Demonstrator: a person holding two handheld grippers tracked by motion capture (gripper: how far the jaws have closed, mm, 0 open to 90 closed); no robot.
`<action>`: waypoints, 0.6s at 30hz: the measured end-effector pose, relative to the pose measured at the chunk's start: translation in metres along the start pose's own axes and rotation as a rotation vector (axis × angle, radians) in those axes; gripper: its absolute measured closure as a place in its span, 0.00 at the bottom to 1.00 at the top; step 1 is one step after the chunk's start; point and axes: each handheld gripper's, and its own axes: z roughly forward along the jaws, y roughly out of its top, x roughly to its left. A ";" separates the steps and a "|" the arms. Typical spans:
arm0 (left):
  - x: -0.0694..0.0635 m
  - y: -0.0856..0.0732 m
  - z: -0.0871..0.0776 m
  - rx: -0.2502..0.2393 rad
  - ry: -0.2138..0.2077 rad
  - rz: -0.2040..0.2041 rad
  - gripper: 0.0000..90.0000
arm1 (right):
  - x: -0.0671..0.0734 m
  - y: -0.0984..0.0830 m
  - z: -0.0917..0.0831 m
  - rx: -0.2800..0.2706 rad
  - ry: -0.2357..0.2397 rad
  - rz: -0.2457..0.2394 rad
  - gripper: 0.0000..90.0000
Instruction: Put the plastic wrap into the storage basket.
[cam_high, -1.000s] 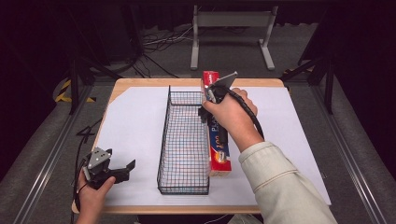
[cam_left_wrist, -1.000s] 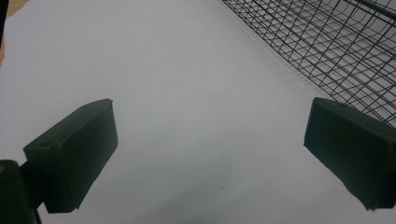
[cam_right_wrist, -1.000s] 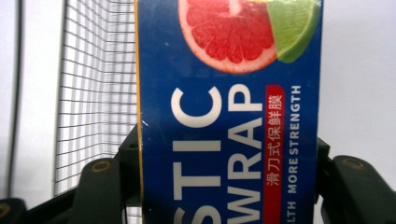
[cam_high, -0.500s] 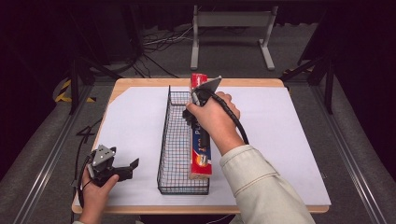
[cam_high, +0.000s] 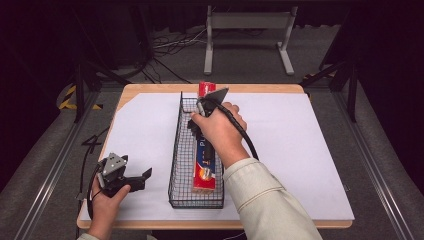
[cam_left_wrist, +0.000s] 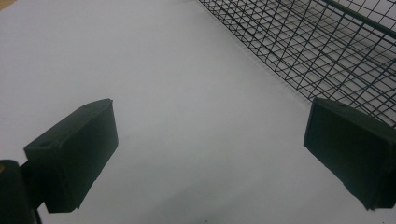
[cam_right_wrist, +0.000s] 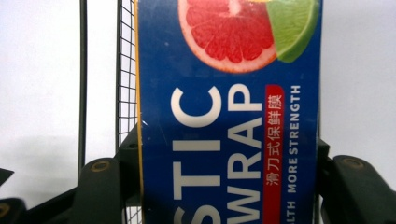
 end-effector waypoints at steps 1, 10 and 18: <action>0.000 0.000 0.000 0.001 -0.001 0.000 0.04 | 0.001 0.000 0.001 0.002 0.002 0.004 0.45; 0.001 -0.002 -0.002 0.002 0.002 -0.008 0.04 | 0.005 -0.001 0.012 0.011 -0.016 0.000 0.44; 0.003 -0.004 -0.004 0.000 0.009 -0.009 0.04 | 0.009 -0.005 0.024 0.022 -0.031 -0.008 0.44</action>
